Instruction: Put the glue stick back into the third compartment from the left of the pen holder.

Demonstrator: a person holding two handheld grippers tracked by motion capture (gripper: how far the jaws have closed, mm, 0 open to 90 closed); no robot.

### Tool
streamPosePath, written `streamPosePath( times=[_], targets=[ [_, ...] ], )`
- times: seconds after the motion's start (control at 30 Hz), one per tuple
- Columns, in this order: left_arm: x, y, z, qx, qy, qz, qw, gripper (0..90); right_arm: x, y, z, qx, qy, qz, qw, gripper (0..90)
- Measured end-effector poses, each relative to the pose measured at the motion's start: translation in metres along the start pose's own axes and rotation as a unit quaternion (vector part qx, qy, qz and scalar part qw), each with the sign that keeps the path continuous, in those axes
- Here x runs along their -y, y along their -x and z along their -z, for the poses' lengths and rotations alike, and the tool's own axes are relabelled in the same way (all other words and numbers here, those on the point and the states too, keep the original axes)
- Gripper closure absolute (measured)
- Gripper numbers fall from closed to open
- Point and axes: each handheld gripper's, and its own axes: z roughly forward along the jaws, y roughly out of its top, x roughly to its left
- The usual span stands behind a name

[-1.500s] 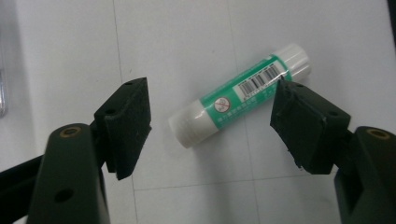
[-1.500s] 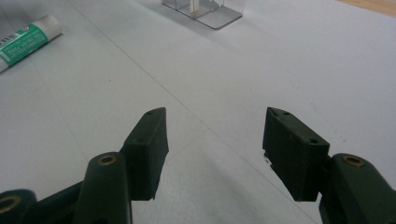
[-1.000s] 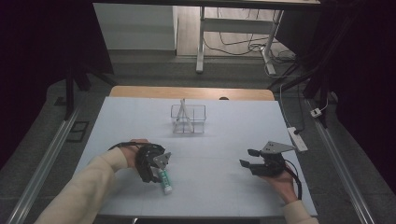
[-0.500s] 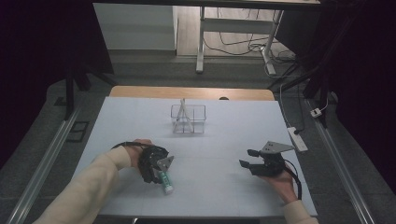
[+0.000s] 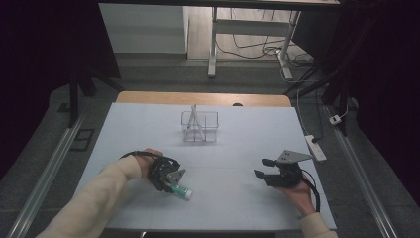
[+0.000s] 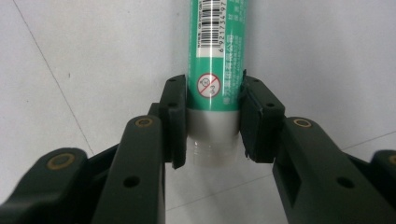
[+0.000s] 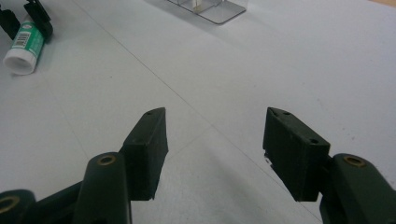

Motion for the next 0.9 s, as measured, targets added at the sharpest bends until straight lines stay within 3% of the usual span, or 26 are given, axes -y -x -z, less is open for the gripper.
streamPosePath(
  times=[0.2, 0.43, 0.63, 0.73, 0.83, 0.9],
  targets=[
    [0.003, -0.002, 0.005, 0.010, 0.019, 0.033, 0.9992, 65.0, 0.000, 0.000, 0.000, 0.001, 0.001, 0.000, 1.0000, 39.1],
    [0.008, -0.003, 0.018, 0.000, 0.070, 0.088, 0.9936, 65.0, -0.001, 0.000, 0.001, 0.004, 0.000, 0.001, 1.0000, 39.2],
    [0.013, -0.002, 0.021, -0.011, 0.088, 0.147, 0.9851, 65.0, -0.001, -0.001, 0.001, 0.003, 0.002, 0.000, 1.0000, 39.2],
    [0.016, 0.000, 0.022, -0.012, 0.103, 0.177, 0.9787, 65.1, -0.001, -0.001, 0.001, 0.003, 0.006, -0.001, 1.0000, 39.2],
    [0.016, 0.003, 0.024, -0.022, 0.110, 0.198, 0.9738, 65.0, -0.001, 0.000, 0.001, 0.003, 0.006, -0.001, 1.0000, 39.2],
    [0.016, 0.005, 0.026, -0.031, 0.121, 0.214, 0.9689, 65.0, 0.000, 0.000, 0.001, 0.004, 0.005, 0.000, 1.0000, 39.2]
  ],
)
